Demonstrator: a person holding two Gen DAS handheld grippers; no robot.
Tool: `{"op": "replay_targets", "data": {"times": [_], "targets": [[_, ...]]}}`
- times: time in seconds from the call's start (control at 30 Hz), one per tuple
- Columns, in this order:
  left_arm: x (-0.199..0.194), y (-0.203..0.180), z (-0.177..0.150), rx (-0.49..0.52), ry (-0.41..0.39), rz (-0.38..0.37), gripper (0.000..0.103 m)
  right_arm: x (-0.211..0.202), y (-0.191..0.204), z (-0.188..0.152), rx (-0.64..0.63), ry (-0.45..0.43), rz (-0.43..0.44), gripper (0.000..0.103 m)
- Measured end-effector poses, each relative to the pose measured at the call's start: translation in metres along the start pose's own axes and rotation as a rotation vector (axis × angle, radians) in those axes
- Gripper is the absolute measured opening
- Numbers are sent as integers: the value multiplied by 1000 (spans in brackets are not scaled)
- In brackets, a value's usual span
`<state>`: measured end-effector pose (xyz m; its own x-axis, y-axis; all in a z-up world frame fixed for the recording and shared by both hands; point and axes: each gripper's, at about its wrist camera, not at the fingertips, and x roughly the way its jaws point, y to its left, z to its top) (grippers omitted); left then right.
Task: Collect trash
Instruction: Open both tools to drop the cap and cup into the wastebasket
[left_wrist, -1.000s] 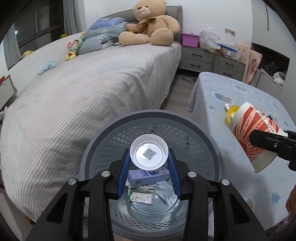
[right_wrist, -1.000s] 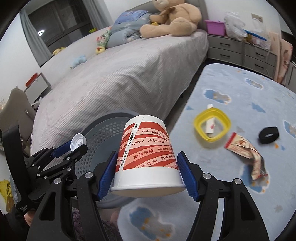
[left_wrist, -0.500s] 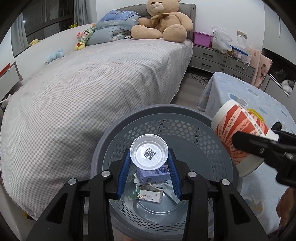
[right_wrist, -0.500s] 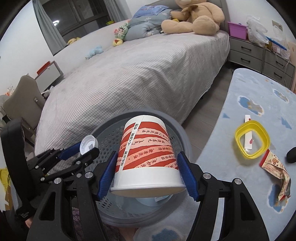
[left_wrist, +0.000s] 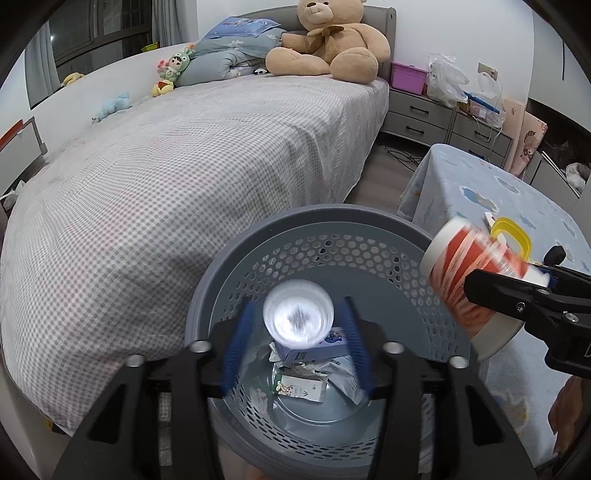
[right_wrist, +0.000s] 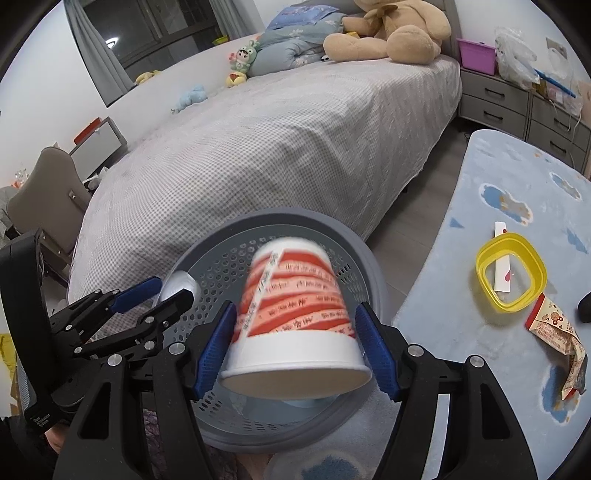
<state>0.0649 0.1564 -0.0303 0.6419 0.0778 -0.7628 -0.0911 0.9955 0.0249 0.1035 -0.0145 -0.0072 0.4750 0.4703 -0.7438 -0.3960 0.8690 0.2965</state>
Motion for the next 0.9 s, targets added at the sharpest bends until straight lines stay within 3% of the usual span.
{"op": "replay_targets", "data": {"times": [0.37, 0.9], "targets": [[-1, 6, -1, -19, -2, 31, 68, 1, -1, -1, -3, 4, -11, 67], [-1, 7, -1, -18, -5, 38, 68, 2, -2, -3, -3, 6, -15, 67]]}}
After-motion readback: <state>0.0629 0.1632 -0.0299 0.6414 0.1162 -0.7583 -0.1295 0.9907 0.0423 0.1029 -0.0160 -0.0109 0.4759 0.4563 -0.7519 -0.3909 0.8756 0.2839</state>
